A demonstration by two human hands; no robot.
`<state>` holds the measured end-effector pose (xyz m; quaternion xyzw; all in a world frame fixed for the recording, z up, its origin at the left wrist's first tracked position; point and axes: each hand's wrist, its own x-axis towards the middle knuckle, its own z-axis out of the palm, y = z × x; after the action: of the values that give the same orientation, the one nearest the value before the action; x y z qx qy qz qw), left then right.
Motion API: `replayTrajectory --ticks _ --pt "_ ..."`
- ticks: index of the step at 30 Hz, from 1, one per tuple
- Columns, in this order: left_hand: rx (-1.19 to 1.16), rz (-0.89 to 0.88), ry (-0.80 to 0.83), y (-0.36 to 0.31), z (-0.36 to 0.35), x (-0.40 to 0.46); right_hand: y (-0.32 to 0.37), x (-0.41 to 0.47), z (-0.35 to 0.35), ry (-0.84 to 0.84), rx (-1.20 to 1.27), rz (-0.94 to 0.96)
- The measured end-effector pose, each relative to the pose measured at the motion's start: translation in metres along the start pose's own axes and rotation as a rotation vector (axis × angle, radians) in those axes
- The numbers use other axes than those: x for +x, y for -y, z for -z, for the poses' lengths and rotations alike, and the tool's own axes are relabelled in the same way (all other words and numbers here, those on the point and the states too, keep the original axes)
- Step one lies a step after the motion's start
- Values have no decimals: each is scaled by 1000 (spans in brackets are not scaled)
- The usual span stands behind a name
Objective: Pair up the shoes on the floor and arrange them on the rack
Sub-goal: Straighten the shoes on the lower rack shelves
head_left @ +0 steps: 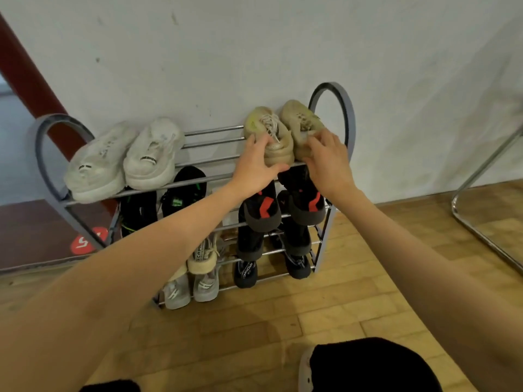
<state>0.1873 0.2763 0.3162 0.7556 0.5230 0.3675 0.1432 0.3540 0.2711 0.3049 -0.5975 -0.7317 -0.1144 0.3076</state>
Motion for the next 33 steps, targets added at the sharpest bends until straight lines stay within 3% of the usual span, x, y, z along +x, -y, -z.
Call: replayTrajectory --ticks 2,4,7,10,12,14,16,20,28,33 --pt "44 -58 -31 4 0 -12 -1 -19 -5 -109 109 18" --pt "147 -188 -138 9 -2 -36 -1 -44 -11 -199 67 31" --pt "288 -379 -265 26 -14 -71 -13 -76 -26 -76 7 116" --pt "404 -263 -72 54 -33 -92 -26 -93 -46 322 -115 112" --pt "454 -96 71 72 -46 -95 -29 -98 -58 444 -175 69" --pt "389 59 135 85 -55 -94 -30 -97 -65 431 -180 67" --pt "257 104 175 93 -61 -89 -31 -94 -70 405 -181 76" --pt "103 89 108 94 -68 -90 -35 -90 -78 370 -135 44" --pt "94 101 -81 78 -91 -72 -33 -81 -85 332 -91 8" --pt "130 35 49 83 -88 -73 -24 -84 -82 315 -119 -47"
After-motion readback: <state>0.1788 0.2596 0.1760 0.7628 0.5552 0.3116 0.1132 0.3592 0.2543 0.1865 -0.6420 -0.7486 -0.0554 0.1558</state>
